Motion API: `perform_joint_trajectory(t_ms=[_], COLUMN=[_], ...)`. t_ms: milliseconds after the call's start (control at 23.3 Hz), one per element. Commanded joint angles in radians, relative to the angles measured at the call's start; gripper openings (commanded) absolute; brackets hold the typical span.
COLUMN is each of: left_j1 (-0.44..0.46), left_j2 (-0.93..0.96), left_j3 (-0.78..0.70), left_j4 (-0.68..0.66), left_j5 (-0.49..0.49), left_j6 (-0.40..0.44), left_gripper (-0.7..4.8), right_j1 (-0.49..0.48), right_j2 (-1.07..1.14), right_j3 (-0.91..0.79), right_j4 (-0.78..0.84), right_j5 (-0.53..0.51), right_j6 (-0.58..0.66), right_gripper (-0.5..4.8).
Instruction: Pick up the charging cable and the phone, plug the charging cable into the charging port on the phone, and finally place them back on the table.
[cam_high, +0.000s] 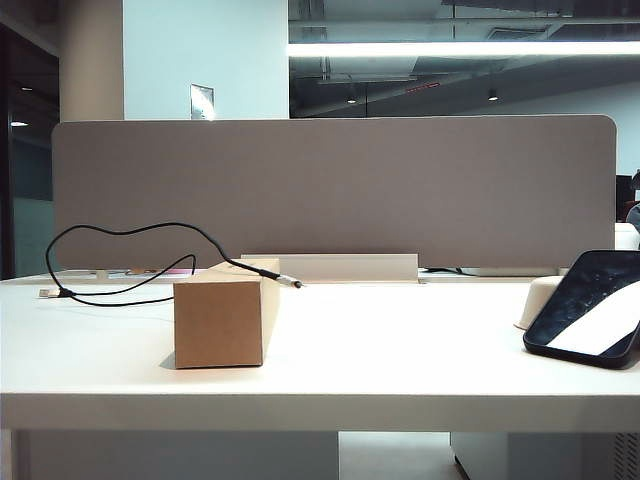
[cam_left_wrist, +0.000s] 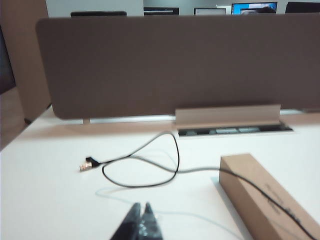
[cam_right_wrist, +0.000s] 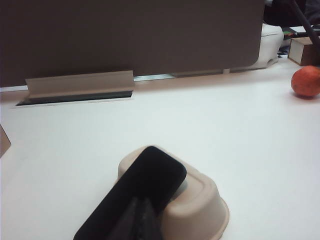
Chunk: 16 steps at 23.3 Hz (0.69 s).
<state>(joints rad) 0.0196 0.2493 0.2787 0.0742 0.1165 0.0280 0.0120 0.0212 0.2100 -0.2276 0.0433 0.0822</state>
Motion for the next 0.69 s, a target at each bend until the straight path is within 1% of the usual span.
perform_joint_trajectory(t_ms=[43,172,258,344,472,687], left_j1=[0.000,0.000,-0.001,-0.001,-0.008,-0.052], left_j2=[0.086,0.154,0.265,0.348,0.429,0.559], left_j3=[0.060,0.104,0.179,0.239,0.298,0.396], left_j4=[0.072,0.092,0.091,0.091,0.090,0.074], left_j5=[0.021,0.073,0.150,0.195,0.223,0.228], left_j6=[0.002,0.001,0.001,0.001,0.002,0.001], left_gripper=[-0.06,-0.06,-0.06,-0.06,-0.06,-0.06], right_j1=[0.000,0.000,0.000,0.000,0.000,0.000], right_j2=[0.063,0.126,0.229,0.318,0.406,0.565], right_j3=[0.068,0.115,0.178,0.225,0.266,0.315], right_j4=[-0.018,-0.029,-0.042,-0.056,-0.075,-0.082], right_j5=[-0.001,-0.002,-0.024,-0.029,-0.074,-0.153], right_j6=[0.001,0.002,0.049,0.080,0.113,0.161], right_gripper=[-0.01,-0.01,-0.01,-0.01,-0.01,0.00])
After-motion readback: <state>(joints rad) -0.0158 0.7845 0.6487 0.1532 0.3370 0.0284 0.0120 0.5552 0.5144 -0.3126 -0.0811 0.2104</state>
